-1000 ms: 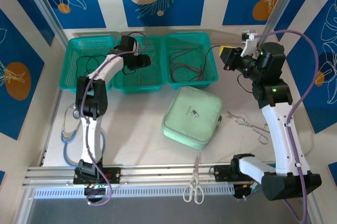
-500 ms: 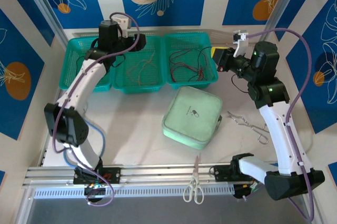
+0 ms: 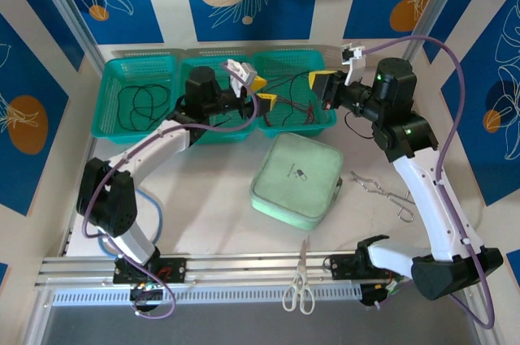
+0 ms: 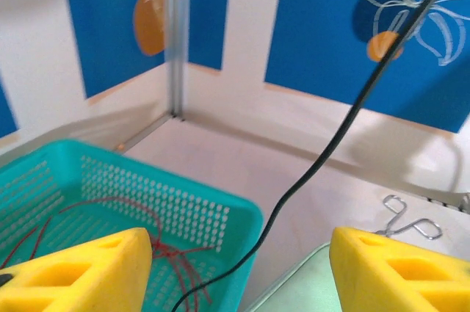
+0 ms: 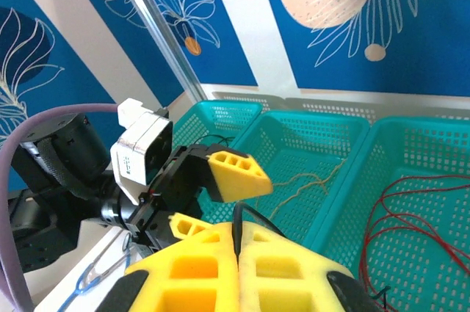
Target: Untangle the cables
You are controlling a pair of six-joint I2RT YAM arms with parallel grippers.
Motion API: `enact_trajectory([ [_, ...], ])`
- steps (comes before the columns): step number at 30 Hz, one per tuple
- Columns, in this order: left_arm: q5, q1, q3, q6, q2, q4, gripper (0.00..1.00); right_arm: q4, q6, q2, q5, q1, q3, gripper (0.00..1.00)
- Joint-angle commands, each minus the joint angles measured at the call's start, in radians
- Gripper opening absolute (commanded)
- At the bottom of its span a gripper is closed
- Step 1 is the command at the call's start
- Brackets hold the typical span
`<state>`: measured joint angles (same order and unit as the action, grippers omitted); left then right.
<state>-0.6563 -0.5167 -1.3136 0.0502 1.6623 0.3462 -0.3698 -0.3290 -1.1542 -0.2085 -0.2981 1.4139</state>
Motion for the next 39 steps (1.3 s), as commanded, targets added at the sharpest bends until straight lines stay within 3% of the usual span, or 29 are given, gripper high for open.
enact_trajectory([
  [1,-0.112,-0.026,-0.004,-0.023,0.027,0.151,0.65,-0.013,0.014,-0.005,-0.001,-0.025,0.031,0.00],
  [4,-0.126,-0.041,-0.001,-0.006,0.042,0.185,0.62,-0.018,0.017,-0.010,0.001,-0.041,0.032,0.00],
  [7,-0.115,-0.044,0.000,0.044,0.055,0.220,0.45,-0.019,0.017,-0.010,-0.001,-0.054,0.032,0.00],
  [11,-0.091,-0.046,0.011,0.058,0.058,0.256,0.31,-0.025,0.020,-0.012,-0.002,-0.061,0.034,0.00],
  [16,-0.104,-0.050,-0.005,0.069,0.066,0.242,0.30,-0.021,0.019,-0.014,-0.006,-0.062,0.033,0.00],
  [18,-0.102,-0.051,-0.009,0.069,0.064,0.228,0.24,-0.020,0.019,-0.014,-0.008,-0.062,0.033,0.00],
  [22,-0.095,-0.050,-0.003,0.069,0.060,0.232,0.00,-0.022,0.025,-0.016,-0.008,-0.062,0.033,0.00],
  [27,-0.068,-0.051,0.012,0.089,0.050,0.244,0.00,-0.038,0.036,-0.018,-0.030,-0.055,0.044,0.01],
  [29,-0.042,-0.049,0.023,0.088,0.039,0.242,0.00,-0.043,0.031,-0.014,-0.033,-0.048,0.046,0.32],
  [32,-0.015,-0.039,0.029,0.078,0.014,0.216,0.00,-0.041,0.022,-0.002,-0.020,-0.034,0.041,0.58],
  [35,0.039,-0.006,0.031,0.036,-0.042,0.147,0.00,-0.043,0.019,0.017,-0.012,-0.013,0.036,0.66],
  [39,0.141,0.078,0.028,-0.023,-0.145,0.047,0.00,-0.049,0.021,0.037,-0.020,0.015,0.028,0.68],
])
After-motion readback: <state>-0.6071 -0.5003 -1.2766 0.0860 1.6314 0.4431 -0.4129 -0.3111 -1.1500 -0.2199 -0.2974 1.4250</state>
